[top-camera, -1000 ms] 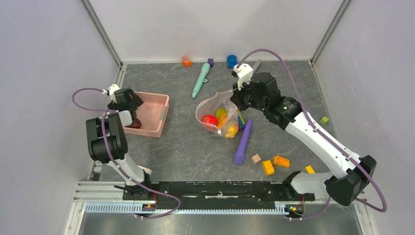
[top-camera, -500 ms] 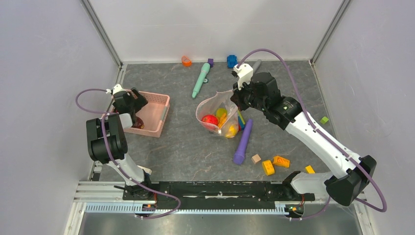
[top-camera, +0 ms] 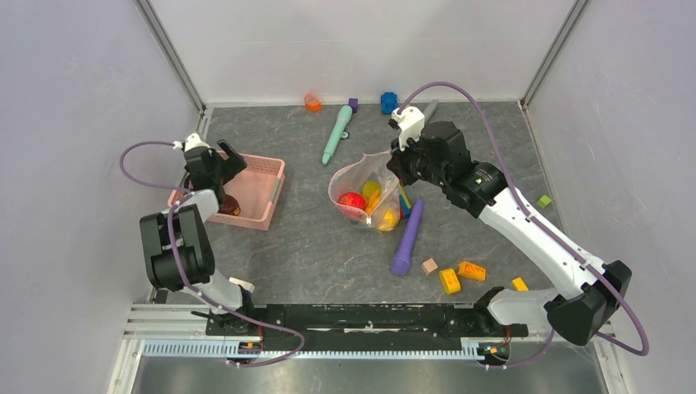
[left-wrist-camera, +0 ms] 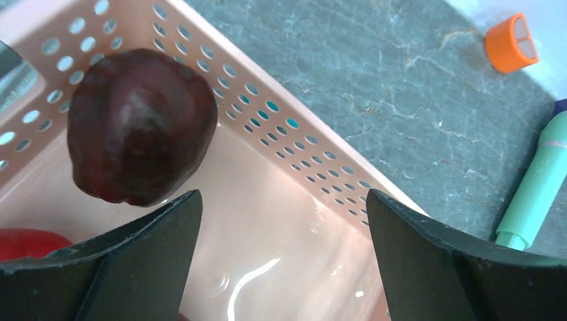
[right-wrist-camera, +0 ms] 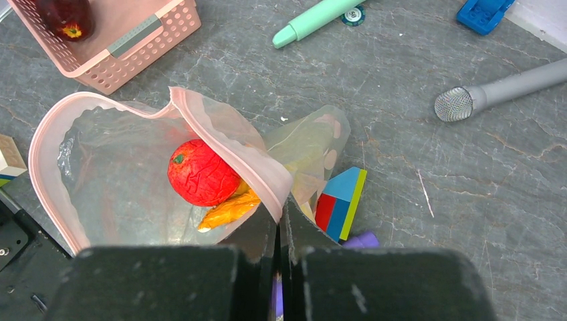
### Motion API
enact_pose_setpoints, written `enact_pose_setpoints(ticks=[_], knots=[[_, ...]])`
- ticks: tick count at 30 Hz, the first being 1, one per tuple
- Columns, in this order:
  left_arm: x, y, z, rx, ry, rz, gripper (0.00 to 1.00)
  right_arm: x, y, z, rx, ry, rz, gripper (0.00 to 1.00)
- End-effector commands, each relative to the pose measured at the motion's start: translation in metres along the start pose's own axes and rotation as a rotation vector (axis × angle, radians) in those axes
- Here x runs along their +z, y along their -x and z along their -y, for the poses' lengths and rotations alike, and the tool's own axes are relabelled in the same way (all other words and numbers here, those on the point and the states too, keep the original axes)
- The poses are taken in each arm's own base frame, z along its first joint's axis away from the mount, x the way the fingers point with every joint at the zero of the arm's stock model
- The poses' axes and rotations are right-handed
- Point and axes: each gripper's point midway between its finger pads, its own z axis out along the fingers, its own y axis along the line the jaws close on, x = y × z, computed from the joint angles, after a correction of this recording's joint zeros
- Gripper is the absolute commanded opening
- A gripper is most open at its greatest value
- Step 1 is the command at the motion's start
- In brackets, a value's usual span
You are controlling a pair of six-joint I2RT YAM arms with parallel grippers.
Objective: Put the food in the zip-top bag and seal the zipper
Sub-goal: Pick up the fake fruit from the bin.
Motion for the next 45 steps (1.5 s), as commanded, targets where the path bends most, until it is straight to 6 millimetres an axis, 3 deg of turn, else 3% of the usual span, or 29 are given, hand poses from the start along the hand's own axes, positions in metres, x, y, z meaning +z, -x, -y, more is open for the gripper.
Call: enact_pose_setpoints(ticks=[1,4,6,10,19,29,35,45], knots=[[-0.023,0.044,0.012,0.038,-0.013,0.125,0.97,-0.009,0.015,0.004,-0.011,-0.017,0.052,0.0],[-0.037,0.054,0.014,0.036,-0.023,0.189,0.99,-0.01,0.014,0.008,-0.014,-0.04,0.051,0.0],[-0.038,0.059,0.001,0.039,0.05,0.22,1.0,-0.009,0.014,0.009,-0.016,-0.043,0.051,0.0],[-0.028,0.059,-0.029,0.049,0.219,0.204,1.0,-0.01,0.016,0.011,-0.033,-0.052,0.055,0.0],[0.008,0.037,-0.046,0.041,0.292,0.098,0.99,-0.014,0.017,0.017,-0.039,-0.083,0.061,0.0],[0.032,0.032,-0.044,0.001,0.275,0.087,0.94,-0.017,0.018,0.018,-0.037,-0.09,0.067,0.0],[0.045,0.03,-0.026,0.016,0.168,0.076,0.91,-0.016,0.018,0.019,-0.036,-0.096,0.063,0.0],[0.047,0.035,-0.016,0.018,0.11,0.102,0.68,-0.012,0.015,0.022,-0.042,-0.112,0.049,0.0]])
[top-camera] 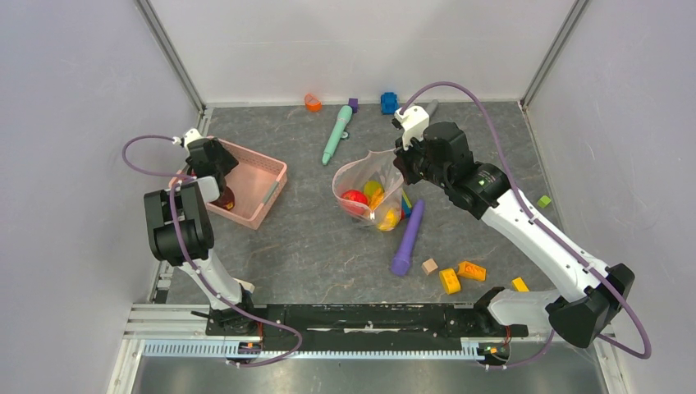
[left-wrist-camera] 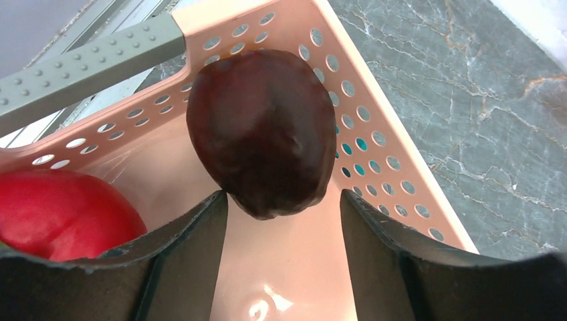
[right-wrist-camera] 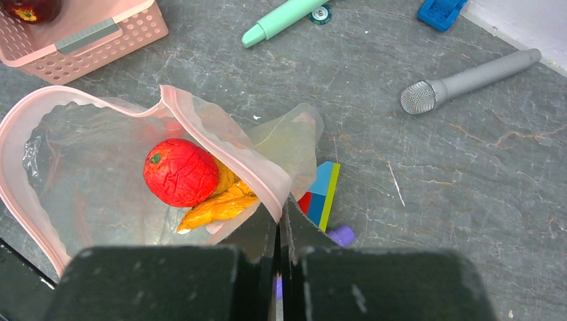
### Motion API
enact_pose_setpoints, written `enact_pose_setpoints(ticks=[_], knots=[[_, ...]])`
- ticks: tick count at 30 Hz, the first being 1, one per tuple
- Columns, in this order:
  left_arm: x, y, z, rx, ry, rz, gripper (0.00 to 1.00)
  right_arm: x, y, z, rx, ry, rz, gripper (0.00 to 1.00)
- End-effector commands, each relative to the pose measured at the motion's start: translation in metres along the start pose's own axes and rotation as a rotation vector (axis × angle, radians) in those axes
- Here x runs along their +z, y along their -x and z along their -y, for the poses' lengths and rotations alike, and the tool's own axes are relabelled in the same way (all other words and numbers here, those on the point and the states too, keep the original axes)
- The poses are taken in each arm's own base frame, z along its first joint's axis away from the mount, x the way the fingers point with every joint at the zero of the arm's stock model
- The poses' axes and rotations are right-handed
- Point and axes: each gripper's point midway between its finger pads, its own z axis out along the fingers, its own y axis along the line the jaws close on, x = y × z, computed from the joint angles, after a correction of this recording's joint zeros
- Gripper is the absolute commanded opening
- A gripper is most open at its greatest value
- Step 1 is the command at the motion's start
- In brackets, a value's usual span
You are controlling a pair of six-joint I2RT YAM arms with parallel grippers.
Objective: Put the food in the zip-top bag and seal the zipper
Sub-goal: Pick up the fake fruit from the bin.
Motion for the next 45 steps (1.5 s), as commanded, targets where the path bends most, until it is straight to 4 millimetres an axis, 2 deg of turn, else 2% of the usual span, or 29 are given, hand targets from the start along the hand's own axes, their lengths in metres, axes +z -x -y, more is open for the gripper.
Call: enact_pose_setpoints(ticks=[1,10,17,21,22,24,26,27,29,32,40,45], knots=[[0.004,0.025,0.013,0.001,-0.051,0.079,0.66,-0.005,0.014,0.007,-0.014,-0.031,0.046,0.0],[-0.005,0.026,0.017,-0.01,-0.07,0.07,0.44,-0.006,0.014,0.006,-0.011,-0.025,0.049,0.0],[-0.024,0.033,0.021,-0.047,-0.087,0.092,0.34,-0.005,0.012,0.001,-0.005,0.002,0.046,0.0],[-0.024,0.027,0.017,-0.04,-0.073,0.076,0.3,-0.007,0.014,0.001,-0.003,0.004,0.054,0.0],[-0.022,0.025,0.015,-0.036,-0.063,0.065,0.32,-0.008,0.014,0.001,-0.003,0.005,0.054,0.0],[-0.017,0.02,0.011,-0.028,-0.034,0.035,0.44,-0.008,0.014,0.001,-0.002,0.004,0.056,0.0],[-0.011,0.018,0.005,-0.027,0.006,0.017,0.78,-0.008,0.015,0.002,-0.003,0.001,0.057,0.0],[-0.009,0.02,0.001,-0.032,0.033,0.021,0.88,-0.008,0.015,0.002,-0.004,-0.004,0.057,0.0],[-0.007,0.022,-0.006,-0.042,0.079,0.031,0.95,-0.007,0.016,0.004,-0.007,-0.011,0.054,0.0],[0.0,0.026,-0.003,-0.042,0.072,0.038,0.96,-0.005,0.015,0.005,-0.01,-0.017,0.047,0.0],[0.027,0.029,0.004,-0.118,0.067,0.048,0.89,0.0,0.011,0.009,-0.019,-0.038,0.025,0.0],[0.036,0.019,0.009,-0.154,0.046,0.016,0.81,0.0,0.012,0.011,-0.024,-0.051,0.021,0.0]])
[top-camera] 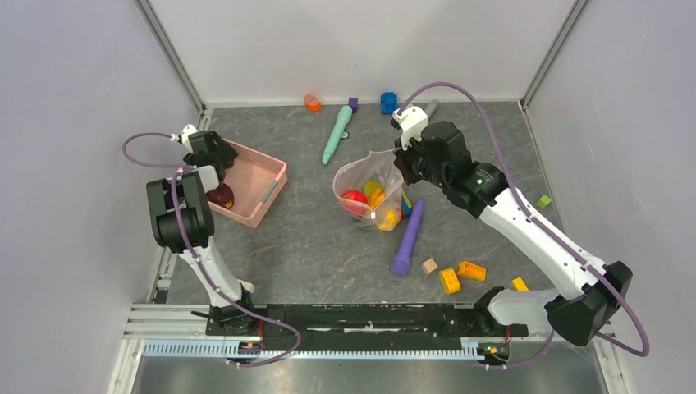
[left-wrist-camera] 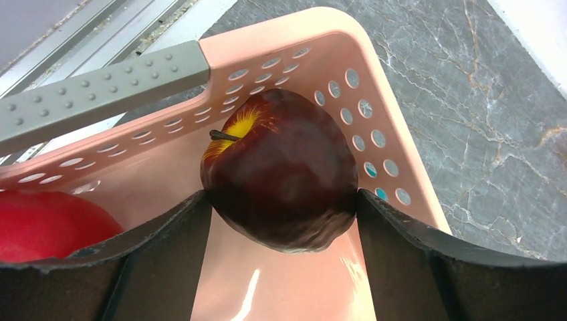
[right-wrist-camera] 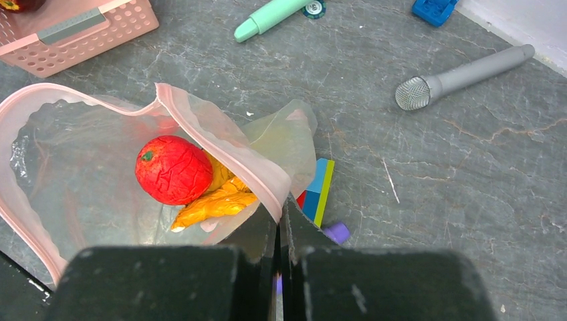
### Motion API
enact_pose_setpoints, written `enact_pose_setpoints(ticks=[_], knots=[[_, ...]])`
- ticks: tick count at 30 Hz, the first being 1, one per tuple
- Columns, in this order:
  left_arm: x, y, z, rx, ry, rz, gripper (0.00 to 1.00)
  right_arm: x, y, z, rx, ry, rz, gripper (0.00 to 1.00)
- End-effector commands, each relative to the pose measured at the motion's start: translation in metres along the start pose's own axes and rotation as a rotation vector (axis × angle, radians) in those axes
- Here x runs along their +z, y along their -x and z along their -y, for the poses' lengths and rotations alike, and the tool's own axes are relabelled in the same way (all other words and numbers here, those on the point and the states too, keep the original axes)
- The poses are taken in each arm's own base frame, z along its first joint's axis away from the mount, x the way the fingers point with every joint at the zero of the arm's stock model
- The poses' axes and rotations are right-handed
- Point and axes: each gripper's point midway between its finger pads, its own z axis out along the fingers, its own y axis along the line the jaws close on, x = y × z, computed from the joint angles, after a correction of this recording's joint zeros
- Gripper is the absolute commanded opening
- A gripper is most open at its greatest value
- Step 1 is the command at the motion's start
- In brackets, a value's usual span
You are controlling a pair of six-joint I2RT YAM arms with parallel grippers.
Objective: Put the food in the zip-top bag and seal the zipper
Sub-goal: Pick up the fake fruit from the bin.
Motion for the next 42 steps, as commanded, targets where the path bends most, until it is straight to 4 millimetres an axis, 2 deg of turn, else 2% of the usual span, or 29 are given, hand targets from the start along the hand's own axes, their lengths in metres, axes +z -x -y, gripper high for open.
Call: enact_pose_setpoints(ticks=[1,6,9,15,20,26,28,32,38,42], knots=[[0.008,0.011,0.013,-0.082,-0.034,0.03,0.77,-0.003,0.016,0.009,-0.012,-0.036,0.036,0.0],[0.004,0.002,0.011,-0.091,-0.041,0.009,0.51,-0.002,0.016,0.007,-0.01,-0.027,0.036,0.0],[-0.009,0.009,0.014,-0.094,-0.057,0.016,0.37,-0.003,0.015,0.005,-0.006,-0.015,0.036,0.0],[-0.054,0.017,0.026,-0.143,-0.14,0.025,0.19,-0.007,0.015,-0.002,0.01,0.023,0.054,0.0],[-0.093,0.012,0.027,-0.204,-0.152,-0.026,0.03,-0.01,0.013,-0.008,0.014,0.055,0.062,0.0],[-0.149,0.014,0.043,-0.222,-0.261,-0.042,0.02,-0.012,0.014,-0.01,0.031,0.066,0.073,0.0],[-0.169,0.014,0.046,-0.207,-0.279,-0.052,0.02,-0.012,0.013,-0.017,0.033,0.103,0.07,0.0],[-0.216,0.015,0.06,-0.172,-0.352,-0.036,0.02,-0.012,0.009,-0.02,0.038,0.117,0.068,0.0],[-0.29,0.011,0.104,-0.092,-0.563,-0.06,0.02,-0.013,0.011,-0.023,0.039,0.137,0.078,0.0],[-0.351,0.001,0.144,0.01,-0.788,-0.081,0.06,-0.013,0.009,-0.026,0.043,0.155,0.075,0.0]])
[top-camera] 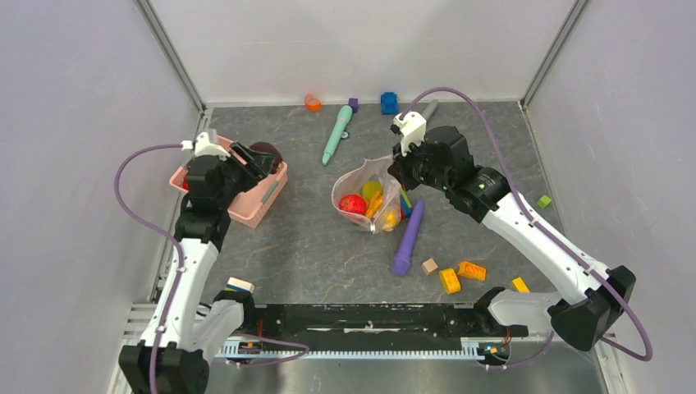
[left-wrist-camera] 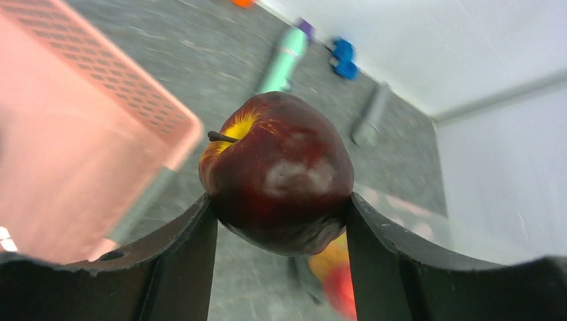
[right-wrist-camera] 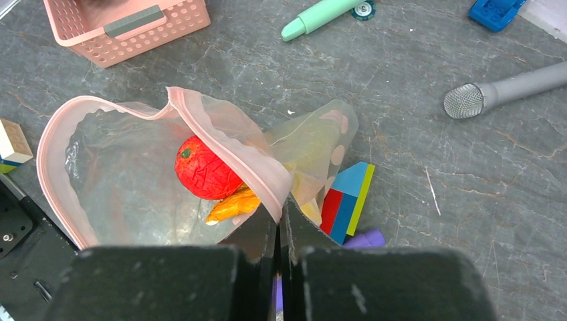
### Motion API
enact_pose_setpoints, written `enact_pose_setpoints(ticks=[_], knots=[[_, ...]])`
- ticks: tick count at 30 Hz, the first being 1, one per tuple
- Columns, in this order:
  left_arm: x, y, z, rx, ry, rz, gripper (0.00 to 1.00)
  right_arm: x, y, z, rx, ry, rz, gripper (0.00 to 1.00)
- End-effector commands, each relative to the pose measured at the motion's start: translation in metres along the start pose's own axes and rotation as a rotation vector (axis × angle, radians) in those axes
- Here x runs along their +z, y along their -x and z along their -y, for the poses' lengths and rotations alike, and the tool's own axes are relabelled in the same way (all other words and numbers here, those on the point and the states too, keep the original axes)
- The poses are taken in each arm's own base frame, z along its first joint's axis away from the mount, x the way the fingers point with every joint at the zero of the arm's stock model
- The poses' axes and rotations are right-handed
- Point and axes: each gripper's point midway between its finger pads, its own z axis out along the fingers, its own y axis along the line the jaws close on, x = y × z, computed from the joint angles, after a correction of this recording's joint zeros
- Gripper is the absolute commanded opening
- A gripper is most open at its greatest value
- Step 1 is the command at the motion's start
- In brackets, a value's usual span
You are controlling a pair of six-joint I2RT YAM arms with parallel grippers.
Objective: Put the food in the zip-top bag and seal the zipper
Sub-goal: Pick up the fake fruit from the bin, then place the fake fruit in the zipper food storage bag.
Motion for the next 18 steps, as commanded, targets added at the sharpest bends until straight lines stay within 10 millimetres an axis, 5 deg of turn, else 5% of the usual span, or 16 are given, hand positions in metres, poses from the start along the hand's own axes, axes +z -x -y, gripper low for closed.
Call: enact_pose_setpoints(ticks=[1,8,18], knots=[[-0.034,-0.014,0.07,0.092,-0.226,-0.081,0.07,-0.007,0.013,-0.005,0.01,0.028,0.061,0.0],[-0.074,-0.035,0.126,0.211,-0.439,-0.163,0.04,-0.008,0.015,-0.007,0.012,0.038,0.066,0.0],[-0.105,-0.063,0.196,0.292,-0.726,-0.249,0.06,-0.008,0.014,-0.006,0.008,0.035,0.061,0.0]])
